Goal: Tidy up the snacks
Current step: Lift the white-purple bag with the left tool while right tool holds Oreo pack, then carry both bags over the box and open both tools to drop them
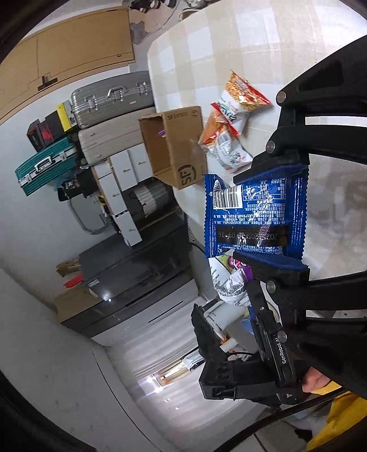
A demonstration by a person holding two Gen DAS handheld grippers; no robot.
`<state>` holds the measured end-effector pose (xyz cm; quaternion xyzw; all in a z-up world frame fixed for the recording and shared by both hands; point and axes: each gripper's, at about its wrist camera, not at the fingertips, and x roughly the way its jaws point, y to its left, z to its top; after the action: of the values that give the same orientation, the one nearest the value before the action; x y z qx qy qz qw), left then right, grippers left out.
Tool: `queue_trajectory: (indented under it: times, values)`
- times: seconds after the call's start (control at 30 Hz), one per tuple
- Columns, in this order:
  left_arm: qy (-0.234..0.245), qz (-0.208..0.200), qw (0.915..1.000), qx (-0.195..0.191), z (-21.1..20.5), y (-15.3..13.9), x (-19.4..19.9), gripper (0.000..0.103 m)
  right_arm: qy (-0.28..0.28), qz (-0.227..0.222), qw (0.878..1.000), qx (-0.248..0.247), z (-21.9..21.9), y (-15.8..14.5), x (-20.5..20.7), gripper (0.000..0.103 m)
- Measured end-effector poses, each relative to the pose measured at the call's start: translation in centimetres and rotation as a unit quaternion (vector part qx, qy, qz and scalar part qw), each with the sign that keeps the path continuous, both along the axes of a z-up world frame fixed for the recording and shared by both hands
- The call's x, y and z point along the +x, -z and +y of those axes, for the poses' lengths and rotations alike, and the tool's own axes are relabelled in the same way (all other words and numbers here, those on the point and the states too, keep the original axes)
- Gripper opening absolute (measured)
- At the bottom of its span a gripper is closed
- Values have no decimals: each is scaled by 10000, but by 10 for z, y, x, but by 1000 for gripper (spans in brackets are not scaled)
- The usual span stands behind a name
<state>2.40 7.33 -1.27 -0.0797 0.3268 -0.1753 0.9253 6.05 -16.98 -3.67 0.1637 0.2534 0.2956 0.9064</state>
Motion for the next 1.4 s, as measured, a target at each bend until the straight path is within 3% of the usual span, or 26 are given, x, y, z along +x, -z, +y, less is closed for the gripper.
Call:
queue_trajectory:
  times: [0.43,0.83,1.17,1.4]
  values:
    - [79,-185,9998,57,-4,-30,20,32,-45,-380,9993,-8,-2,-46,17,46]
    - [91,-344,9993,137,-6,-72,73,32,-102,-694,9974,-153,1,-93,67,46]
    - [77,-300,9993,207,-22,-104,168,32,-16,-690,9973,-270,7,-123,142,46]
    - [114,-142,9988,457,-50,-106,248,32,110,-521,9975,-466,10,-118,208,46]
